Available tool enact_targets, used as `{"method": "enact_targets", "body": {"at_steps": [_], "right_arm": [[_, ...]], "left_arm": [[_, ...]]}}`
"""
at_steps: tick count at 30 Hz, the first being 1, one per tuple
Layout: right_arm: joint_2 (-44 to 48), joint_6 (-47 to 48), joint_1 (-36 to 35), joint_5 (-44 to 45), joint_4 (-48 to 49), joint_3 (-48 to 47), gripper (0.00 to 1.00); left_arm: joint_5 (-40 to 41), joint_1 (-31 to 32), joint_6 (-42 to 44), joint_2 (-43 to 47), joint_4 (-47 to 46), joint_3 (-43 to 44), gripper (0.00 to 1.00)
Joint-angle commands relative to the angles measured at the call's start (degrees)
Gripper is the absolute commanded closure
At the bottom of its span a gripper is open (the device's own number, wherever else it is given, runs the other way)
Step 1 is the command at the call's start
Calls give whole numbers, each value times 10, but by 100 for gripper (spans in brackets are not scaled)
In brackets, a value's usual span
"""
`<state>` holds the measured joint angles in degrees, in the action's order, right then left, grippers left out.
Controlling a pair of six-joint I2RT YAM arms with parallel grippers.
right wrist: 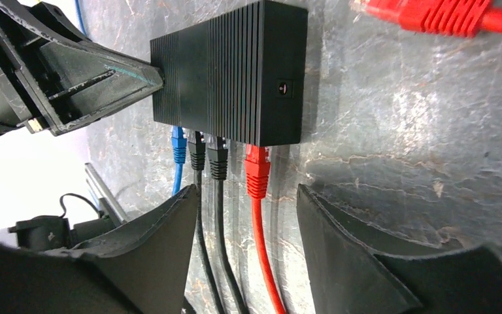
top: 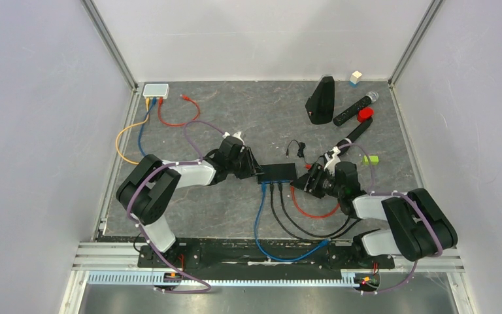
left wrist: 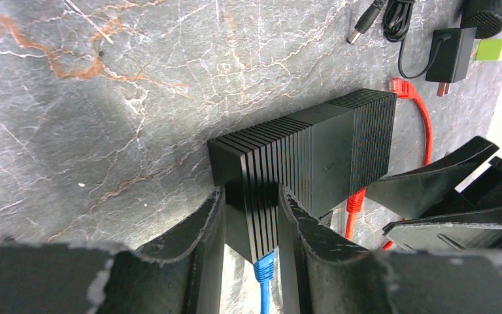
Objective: Pull the plug from the switch port
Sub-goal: Pull the connector from the switch port.
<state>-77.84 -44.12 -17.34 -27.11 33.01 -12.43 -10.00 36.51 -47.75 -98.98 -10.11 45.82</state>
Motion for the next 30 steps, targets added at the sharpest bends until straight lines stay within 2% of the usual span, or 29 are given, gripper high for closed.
{"method": "enact_targets", "body": {"at_steps": [1,14,19,30], "right_arm": [[-40,-39,0,-24,44,28,41],[-143,-124,-3,13,131,37,55],[-174,-208,-2,21,249,75,55],[-196,-225,20,28,242,67,56]], "left_arm": [[32,8,38,-19,91,-11,78],[39,8,52,-10,113,-13,78],[35,8,54,-14,118,-9,78],[43,8,71,-15,141,14,78]]}}
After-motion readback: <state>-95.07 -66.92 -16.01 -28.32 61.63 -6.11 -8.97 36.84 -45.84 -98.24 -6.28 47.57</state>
